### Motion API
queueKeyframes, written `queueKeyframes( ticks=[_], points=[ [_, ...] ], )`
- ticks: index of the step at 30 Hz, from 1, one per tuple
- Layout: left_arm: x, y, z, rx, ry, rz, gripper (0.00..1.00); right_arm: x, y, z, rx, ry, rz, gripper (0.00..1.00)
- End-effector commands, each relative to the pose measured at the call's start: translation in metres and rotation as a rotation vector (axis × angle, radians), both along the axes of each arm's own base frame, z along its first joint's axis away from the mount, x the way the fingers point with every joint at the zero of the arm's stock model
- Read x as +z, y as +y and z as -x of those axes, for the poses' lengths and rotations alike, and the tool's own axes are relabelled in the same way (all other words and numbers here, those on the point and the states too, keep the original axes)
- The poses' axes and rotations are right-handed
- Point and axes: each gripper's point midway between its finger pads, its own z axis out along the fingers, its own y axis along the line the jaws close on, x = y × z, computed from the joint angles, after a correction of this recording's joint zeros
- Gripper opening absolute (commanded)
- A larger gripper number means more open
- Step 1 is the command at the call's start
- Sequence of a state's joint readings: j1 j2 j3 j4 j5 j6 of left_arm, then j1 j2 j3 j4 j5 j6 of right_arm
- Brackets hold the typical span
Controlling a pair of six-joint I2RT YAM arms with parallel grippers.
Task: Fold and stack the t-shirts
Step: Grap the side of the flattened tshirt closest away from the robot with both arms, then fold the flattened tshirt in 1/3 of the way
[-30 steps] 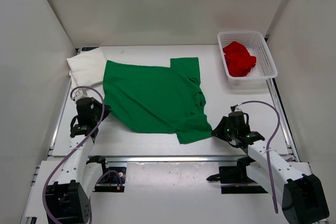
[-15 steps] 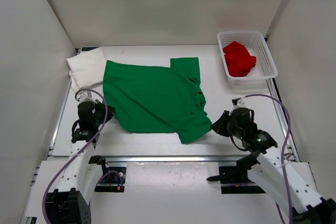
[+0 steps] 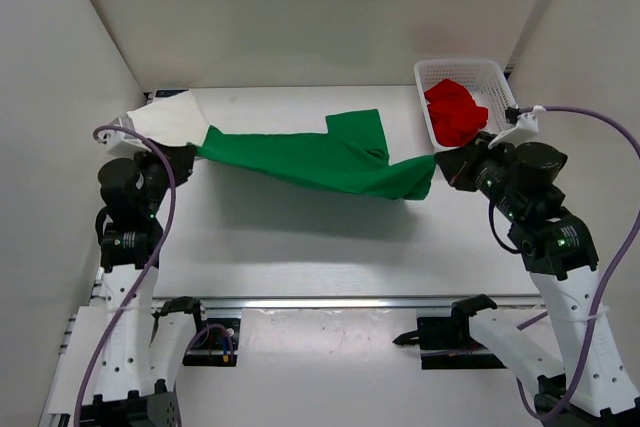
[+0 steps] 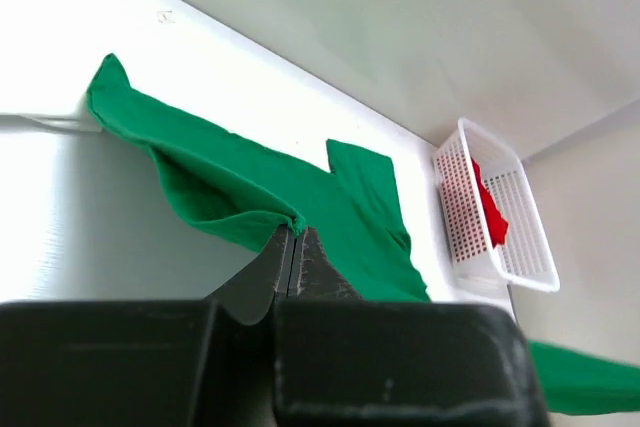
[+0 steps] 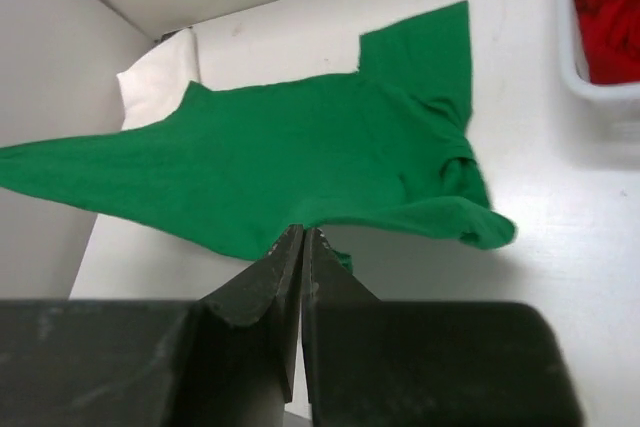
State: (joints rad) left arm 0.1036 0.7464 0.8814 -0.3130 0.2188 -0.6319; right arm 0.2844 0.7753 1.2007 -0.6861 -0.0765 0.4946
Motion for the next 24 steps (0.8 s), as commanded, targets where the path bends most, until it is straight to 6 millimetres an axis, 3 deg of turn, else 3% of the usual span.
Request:
queueKeyframes(
  ticks=[1, 4, 6, 7, 8, 9, 10, 11, 15, 19, 20, 24],
  points=[
    [-0.022, -0.003, 0.011, -0.019, 0.075, -0.025, 0.0, 0.015, 0.015, 0.01, 0.113, -0.044, 0.002, 0.0],
    [-0.046, 0.0, 0.016, -0.012, 0.122, -0.029, 0.0, -0.046, 0.031, 0.027, 0.173, 0.102, -0.004, 0.0],
    [-0.066, 0.002, 0.021, -0.008, 0.16, -0.045, 0.0, -0.11, 0.04, 0.052, 0.2, 0.237, -0.025, 0.0],
    [-0.08, 0.0, 0.024, -0.012, 0.187, -0.047, 0.0, -0.12, 0.036, 0.059, 0.184, 0.244, -0.033, 0.0],
    [-0.084, 0.0, 0.027, -0.013, 0.197, -0.063, 0.0, -0.153, 0.039, 0.071, 0.186, 0.338, -0.033, 0.0],
    [-0.094, 0.0, 0.03, -0.012, 0.223, -0.079, 0.0, -0.174, 0.04, 0.082, 0.184, 0.388, -0.049, 0.0],
    [-0.102, 0.0, 0.033, -0.019, 0.246, -0.087, 0.0, -0.178, 0.039, 0.092, 0.187, 0.397, -0.067, 0.0],
    [-0.107, 0.002, 0.037, -0.009, 0.263, -0.098, 0.0, -0.198, 0.039, 0.103, 0.181, 0.465, -0.071, 0.0],
    [-0.141, 0.002, 0.053, -0.014, 0.346, -0.122, 0.0, -0.227, 0.035, 0.134, 0.176, 0.569, -0.101, 0.0],
    [-0.172, 0.002, 0.06, -0.02, 0.428, -0.107, 0.0, -0.244, 0.034, 0.144, 0.176, 0.634, -0.084, 0.0],
    [-0.181, 0.001, 0.059, -0.023, 0.444, -0.09, 0.0, -0.25, 0.033, 0.139, 0.17, 0.623, -0.062, 0.0],
    [-0.189, 0.008, 0.049, 0.011, 0.457, -0.01, 0.0, -0.236, 0.042, 0.097, 0.162, 0.501, -0.024, 0.0]
  ],
)
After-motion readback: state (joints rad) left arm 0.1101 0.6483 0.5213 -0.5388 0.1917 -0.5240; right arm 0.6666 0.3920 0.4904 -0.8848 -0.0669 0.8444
